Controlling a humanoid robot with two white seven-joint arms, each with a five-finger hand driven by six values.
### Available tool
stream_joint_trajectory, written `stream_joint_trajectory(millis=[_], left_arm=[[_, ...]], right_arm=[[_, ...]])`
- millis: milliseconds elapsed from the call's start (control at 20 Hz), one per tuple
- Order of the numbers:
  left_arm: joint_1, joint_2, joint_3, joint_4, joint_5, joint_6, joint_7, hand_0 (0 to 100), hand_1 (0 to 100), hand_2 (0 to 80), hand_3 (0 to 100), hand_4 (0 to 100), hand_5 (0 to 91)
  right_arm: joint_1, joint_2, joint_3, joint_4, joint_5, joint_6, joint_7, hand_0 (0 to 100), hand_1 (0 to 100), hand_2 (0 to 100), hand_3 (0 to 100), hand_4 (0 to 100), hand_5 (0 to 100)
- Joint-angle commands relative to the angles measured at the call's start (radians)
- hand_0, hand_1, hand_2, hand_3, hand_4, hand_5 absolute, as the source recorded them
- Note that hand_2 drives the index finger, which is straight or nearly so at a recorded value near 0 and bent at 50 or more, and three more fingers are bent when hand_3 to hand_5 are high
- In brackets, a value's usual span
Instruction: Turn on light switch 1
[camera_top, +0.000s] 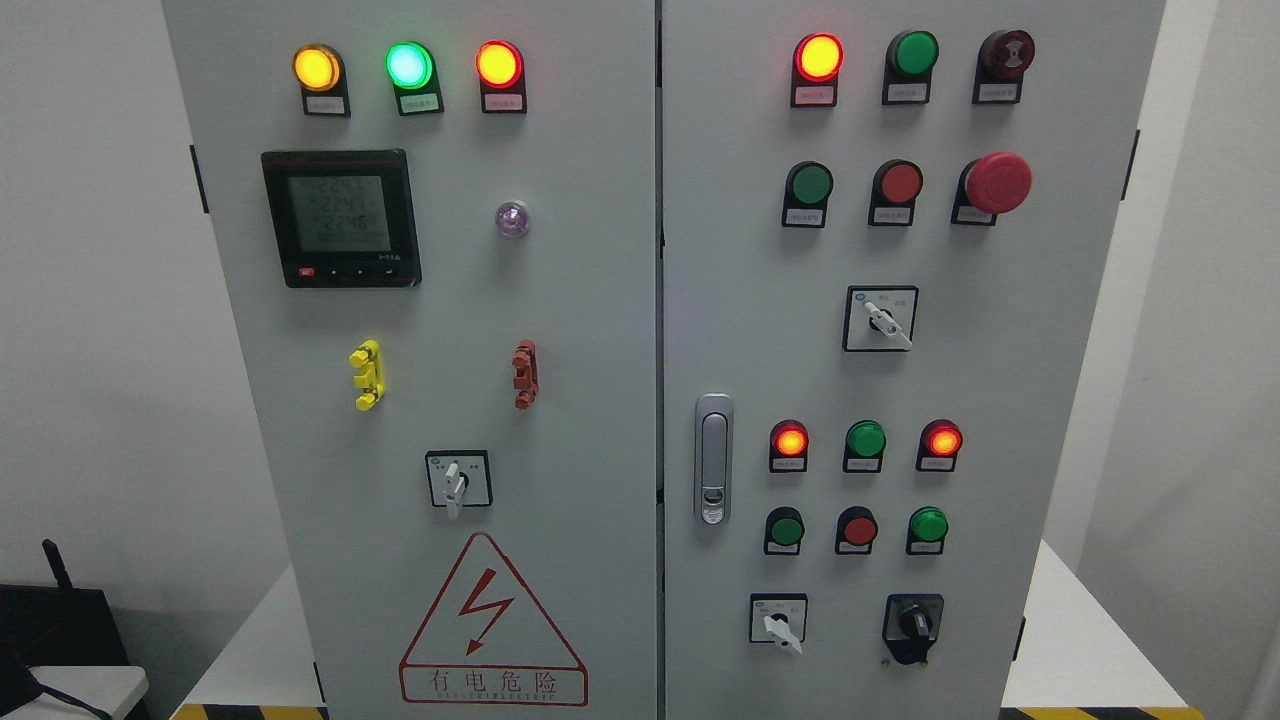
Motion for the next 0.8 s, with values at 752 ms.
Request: stream_joint_trajectory(millis=[752], left_arm=[[0.034,-0.016,0.017,-0.019,0.008,-0.015,-0.010,43,1,0.0,0,0,0.0]], right_arm=[[0.000,0.000,0.000,0.000,-0.017,-0.001,0.000,12,39,0,0,0,0]])
